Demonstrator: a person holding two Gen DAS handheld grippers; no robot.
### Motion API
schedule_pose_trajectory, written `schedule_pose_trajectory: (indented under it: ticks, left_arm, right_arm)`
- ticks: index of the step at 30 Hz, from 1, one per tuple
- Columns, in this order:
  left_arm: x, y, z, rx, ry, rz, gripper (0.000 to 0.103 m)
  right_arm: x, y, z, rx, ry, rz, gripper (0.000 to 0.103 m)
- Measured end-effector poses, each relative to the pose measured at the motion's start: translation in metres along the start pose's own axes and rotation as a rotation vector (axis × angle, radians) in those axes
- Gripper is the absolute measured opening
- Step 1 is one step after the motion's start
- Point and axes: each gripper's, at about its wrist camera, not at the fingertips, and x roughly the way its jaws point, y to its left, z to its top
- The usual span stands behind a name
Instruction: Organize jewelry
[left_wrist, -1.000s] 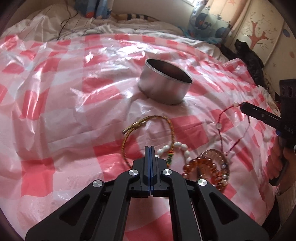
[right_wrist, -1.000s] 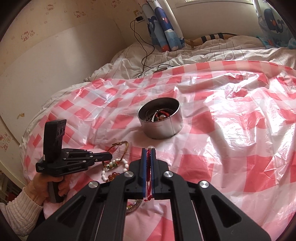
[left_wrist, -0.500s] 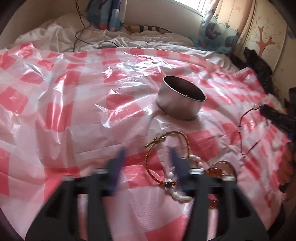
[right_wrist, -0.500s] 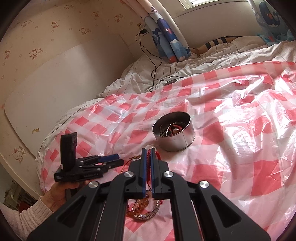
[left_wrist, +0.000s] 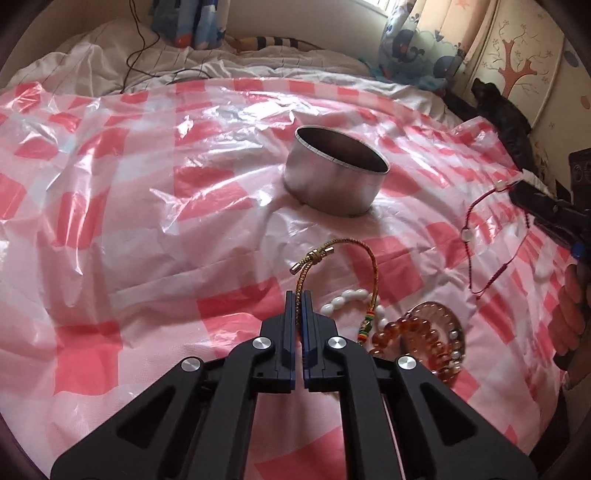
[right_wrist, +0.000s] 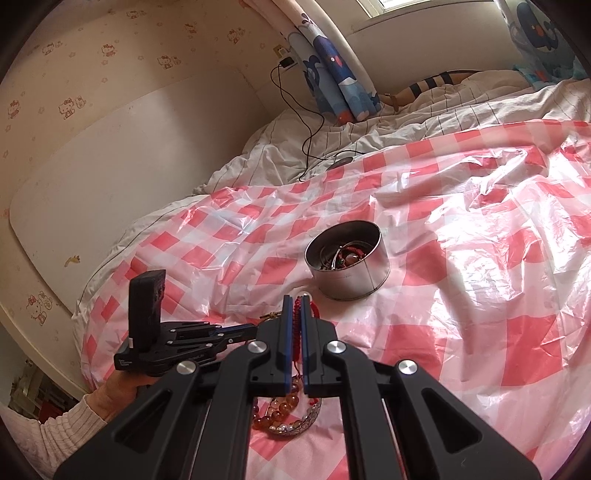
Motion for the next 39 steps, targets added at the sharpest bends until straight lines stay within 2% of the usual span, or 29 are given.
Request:
schedule_pose_trajectory:
  ticks: [7, 11, 19, 22, 26, 32, 35, 36, 37, 38, 39]
  left_arm:
    - [-0.039, -0.002, 0.018, -0.069, -0.128, -0.172, 0.002]
    - [-0.050, -0.003, 0.036, -0.117, -0.178, -0.216, 0.002]
    - [-0.027, -0.016, 0.097, -0.110, -0.207, -0.206, 0.002]
    - [0.002, -0.018, 0.115, -0.113, -0.165, -0.189, 0.002]
    - [0.040, -0.020, 0.124, -0.104, -0.102, -0.141, 0.002]
    - [0.065, -0.012, 0.127, -0.104, -0.025, -0.059, 0.004]
    - [0.060, -0.008, 0.123, -0.096, -0.007, -0.033, 0.012]
    - [0.055, -0.006, 0.121, -0.089, -0.012, -0.037, 0.022]
    - [0.051, -0.006, 0.120, -0.080, -0.011, -0.007, 0.033]
    - [0.044, -0.007, 0.117, -0.071, -0.016, 0.041, 0.053]
    - [0.038, -0.006, 0.114, -0.064, -0.030, 0.045, 0.055]
  right_arm:
    - [-0.008, 0.002, 0.005, 0.001, -0.049, 0.019, 0.004]
    - [-0.014, 0.005, 0.021, 0.001, -0.097, 0.042, 0.004]
    - [0.000, -0.005, 0.069, 0.023, -0.154, 0.081, 0.004]
    - [0.009, -0.005, 0.085, 0.012, -0.169, 0.080, 0.004]
    - [0.028, -0.008, 0.099, 0.003, -0.161, 0.075, 0.004]
    - [0.069, -0.027, 0.102, 0.047, -0.105, 0.069, 0.004]
    - [0.094, -0.037, 0.095, 0.069, -0.055, 0.061, 0.005]
    - [0.101, -0.040, 0.093, 0.078, -0.036, 0.058, 0.004]
    - [0.109, -0.043, 0.090, 0.082, -0.017, 0.048, 0.004]
    - [0.117, -0.045, 0.087, 0.082, 0.004, 0.036, 0.004]
    - [0.127, -0.047, 0.084, 0.079, 0.037, 0.015, 0.004]
